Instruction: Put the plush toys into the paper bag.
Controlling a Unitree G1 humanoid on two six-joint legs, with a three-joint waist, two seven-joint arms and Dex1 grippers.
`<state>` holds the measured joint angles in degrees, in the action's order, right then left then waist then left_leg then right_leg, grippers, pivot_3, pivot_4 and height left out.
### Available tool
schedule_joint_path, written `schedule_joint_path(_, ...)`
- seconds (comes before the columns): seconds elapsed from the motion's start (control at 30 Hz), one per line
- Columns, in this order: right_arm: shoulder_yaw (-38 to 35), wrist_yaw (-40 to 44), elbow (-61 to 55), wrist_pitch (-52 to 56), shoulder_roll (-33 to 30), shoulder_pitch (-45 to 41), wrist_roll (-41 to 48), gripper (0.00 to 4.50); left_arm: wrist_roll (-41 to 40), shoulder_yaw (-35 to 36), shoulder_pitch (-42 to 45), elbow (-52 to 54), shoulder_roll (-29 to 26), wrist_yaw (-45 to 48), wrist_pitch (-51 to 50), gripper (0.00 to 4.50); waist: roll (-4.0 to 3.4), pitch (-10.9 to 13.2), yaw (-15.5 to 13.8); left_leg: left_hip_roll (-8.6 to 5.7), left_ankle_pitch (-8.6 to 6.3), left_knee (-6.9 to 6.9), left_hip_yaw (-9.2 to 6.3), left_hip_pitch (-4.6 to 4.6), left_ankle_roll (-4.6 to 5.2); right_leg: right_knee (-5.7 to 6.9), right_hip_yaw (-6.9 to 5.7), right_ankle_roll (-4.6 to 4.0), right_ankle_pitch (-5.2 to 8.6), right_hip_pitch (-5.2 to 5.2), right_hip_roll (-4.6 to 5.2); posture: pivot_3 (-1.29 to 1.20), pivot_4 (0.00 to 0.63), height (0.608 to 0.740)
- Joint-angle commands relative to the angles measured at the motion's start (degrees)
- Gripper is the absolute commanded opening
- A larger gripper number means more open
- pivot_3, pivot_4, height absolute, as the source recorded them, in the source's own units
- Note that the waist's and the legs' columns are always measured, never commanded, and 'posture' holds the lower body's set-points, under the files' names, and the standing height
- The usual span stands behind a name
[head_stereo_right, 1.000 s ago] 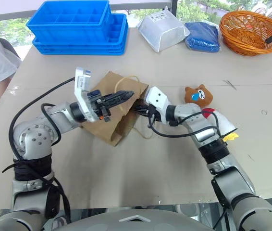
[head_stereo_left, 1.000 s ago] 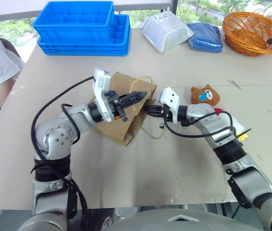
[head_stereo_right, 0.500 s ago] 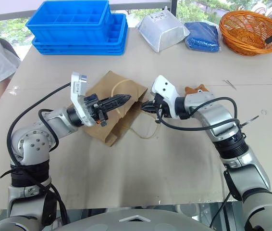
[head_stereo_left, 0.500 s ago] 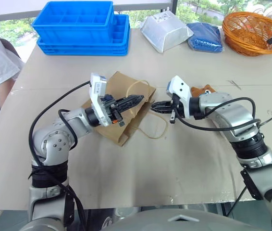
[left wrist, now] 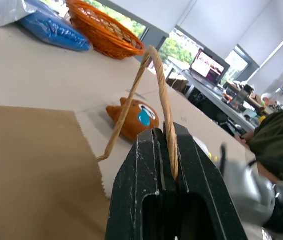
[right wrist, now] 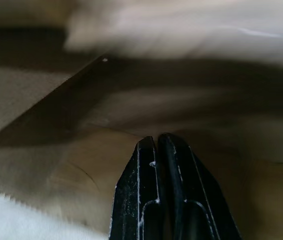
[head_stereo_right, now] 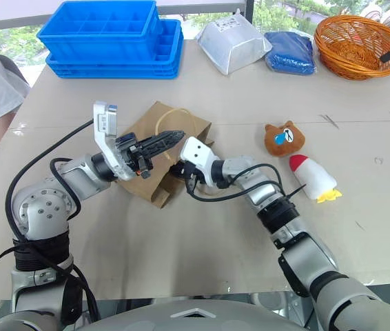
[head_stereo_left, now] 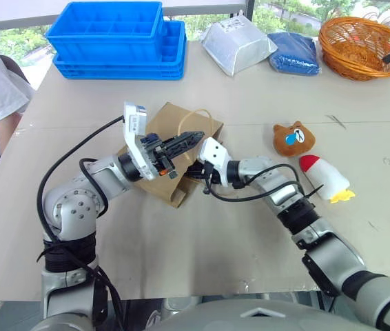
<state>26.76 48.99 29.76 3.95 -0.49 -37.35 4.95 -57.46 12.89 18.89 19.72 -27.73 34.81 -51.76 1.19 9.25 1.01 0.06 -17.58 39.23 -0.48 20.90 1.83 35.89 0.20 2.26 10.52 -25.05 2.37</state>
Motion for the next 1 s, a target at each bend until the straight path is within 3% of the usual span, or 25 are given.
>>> schedule_joint_path(0.03, -1.1, -3.4, 7.7, -3.0, 2.5, -2.2, -2.8, 0.00, -2.2, 2.5, 2.7, 2.2, 1.6, -3.6, 2.1, 0.03, 0.01, 0.0, 0.2, 0.00, 0.00, 0.00, 0.00, -0.03, -0.01, 0.01, 0.01, 0.00, 0.00, 0.00, 0.00, 0.00, 0.150, 0.740)
schedule_joint_path(0.27, -4.2, -11.3, 11.7, -3.2, 2.4, -3.4, -6.6, 0.00, -5.4, 8.8, 11.4, -2.2, 1.7, -11.5, 3.9, 0.03, 0.01, 0.0, 0.2, 0.08, 0.19, -0.04, -0.11, -0.15, -0.33, 0.08, -0.06, -0.25, -0.16, 0.04, -0.08, 0.00, 0.150, 0.740)
schedule_joint_path(0.43, -5.9, -17.8, 10.3, 0.5, 2.1, -3.4, -8.4, 0.00, -4.0, 8.4, 17.5, -4.8, 1.4, -12.6, 5.0, 0.03, 0.01, 0.0, -0.2, 0.02, 0.23, -0.01, -0.17, -0.17, -0.37, 0.03, -0.10, -0.27, -0.17, 0.17, -0.09, 0.00, 0.150, 0.740)
schedule_joint_path(0.63, -7.1, -23.0, 3.7, 5.6, -0.7, -1.0, -10.7, 0.00, -1.6, 7.2, 17.7, -5.0, 0.3, -11.7, 5.8, 0.03, 0.01, 0.0, -0.3, 0.02, 0.24, -0.03, -0.27, -0.10, -0.39, 0.02, -0.17, -0.26, -0.17, 0.14, -0.09, 0.00, 0.150, 0.740)
schedule_joint_path(0.73, -9.6, -21.1, -5.0, 6.4, -1.2, 2.1, -6.8, 0.00, 0.8, 4.5, 16.9, -4.6, -0.2, -9.2, 6.5, 0.03, 0.01, 0.0, -0.4, 0.01, 0.24, -0.05, -0.35, -0.05, -0.38, -0.03, -0.23, -0.26, -0.17, 0.15, -0.07, 0.00, 0.150, 0.740)
schedule_joint_path(0.93, -14.7, -14.2, -37.9, 23.6, -8.9, 10.5, 3.8, 0.00, 5.8, -1.3, 15.8, -4.9, 2.7, -6.7, 9.9, 0.03, -0.04, 0.0, -0.4, -0.03, 0.23, -0.04, -0.48, 0.27, -0.36, -0.12, -0.23, -0.24, -0.17, -0.01, -0.08, 0.00, 0.150, 0.740)
schedule_joint_path(1.0, -16.2, -13.6, -47.1, 29.9, -11.5, 12.6, 7.4, 0.78, 6.8, -2.1, 15.7, -5.3, 3.3, -6.2, 10.4, 0.00, -0.04, 0.0, -0.2, -0.02, 0.23, -0.03, -0.47, 0.38, -0.37, -0.07, -0.22, -0.24, -0.17, -0.15, -0.11, 0.00, 0.150, 0.740)
